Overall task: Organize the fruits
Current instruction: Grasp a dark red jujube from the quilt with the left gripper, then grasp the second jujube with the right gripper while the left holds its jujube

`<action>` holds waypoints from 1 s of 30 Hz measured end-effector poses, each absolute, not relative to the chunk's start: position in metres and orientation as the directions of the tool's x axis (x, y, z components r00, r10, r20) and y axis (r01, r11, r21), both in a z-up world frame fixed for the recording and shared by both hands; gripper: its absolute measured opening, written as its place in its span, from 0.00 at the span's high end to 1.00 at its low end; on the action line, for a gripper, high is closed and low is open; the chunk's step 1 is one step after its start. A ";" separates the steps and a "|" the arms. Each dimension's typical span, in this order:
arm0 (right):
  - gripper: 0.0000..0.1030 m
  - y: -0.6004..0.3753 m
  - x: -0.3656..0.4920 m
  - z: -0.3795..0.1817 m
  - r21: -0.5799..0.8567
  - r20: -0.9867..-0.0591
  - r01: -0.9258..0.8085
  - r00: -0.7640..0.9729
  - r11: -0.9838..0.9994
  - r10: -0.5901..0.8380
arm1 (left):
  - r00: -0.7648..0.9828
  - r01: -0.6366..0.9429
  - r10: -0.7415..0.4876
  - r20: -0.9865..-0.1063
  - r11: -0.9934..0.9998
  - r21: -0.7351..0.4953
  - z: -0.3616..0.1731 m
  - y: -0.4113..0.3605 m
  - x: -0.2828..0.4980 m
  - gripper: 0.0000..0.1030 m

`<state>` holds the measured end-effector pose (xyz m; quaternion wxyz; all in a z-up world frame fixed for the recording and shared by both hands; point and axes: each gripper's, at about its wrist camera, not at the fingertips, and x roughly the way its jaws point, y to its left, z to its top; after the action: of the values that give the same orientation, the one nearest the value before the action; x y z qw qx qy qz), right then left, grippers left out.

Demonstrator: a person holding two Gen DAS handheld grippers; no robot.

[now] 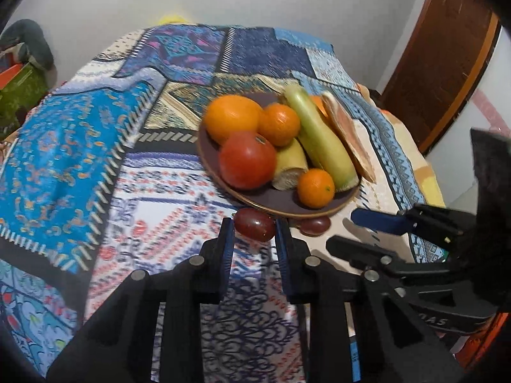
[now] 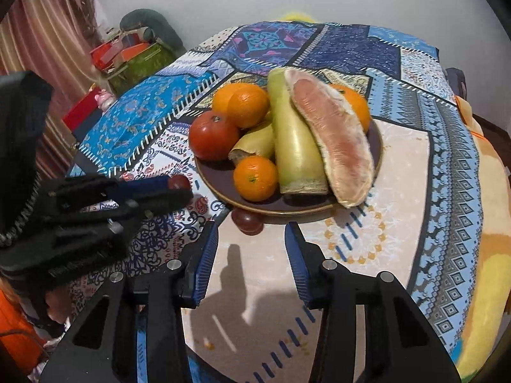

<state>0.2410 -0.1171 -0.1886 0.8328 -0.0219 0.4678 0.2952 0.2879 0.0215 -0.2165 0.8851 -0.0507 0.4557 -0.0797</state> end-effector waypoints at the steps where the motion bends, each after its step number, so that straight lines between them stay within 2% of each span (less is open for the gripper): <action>1: 0.61 -0.115 0.242 -0.190 0.239 -0.795 -0.514 0.382 0.824 0.470 | 0.577 0.087 -0.183 -0.796 0.983 -0.163 -0.215 0.025 0.287 0.75; 10: 0.61 -0.100 0.249 -0.205 0.232 -0.812 -0.513 0.365 0.826 0.455 | 0.591 0.053 -0.167 -0.789 0.984 -0.169 -0.214 0.049 0.288 0.75; 16: 0.77 -0.094 0.253 -0.209 0.196 -0.819 -0.512 0.384 0.836 0.427 | 0.584 0.051 -0.175 -0.793 0.982 -0.179 -0.219 0.051 0.292 0.75; 30: 0.78 -0.129 0.241 -0.185 0.224 -0.784 -0.493 0.421 0.840 0.456 | 0.585 0.118 -0.218 -0.781 0.976 -0.184 -0.212 0.021 0.299 0.75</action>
<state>0.2415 -0.1288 -0.1848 0.8428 -0.0200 0.4582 0.2817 0.2987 0.0207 -0.2120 0.8884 -0.0560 0.4456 -0.0947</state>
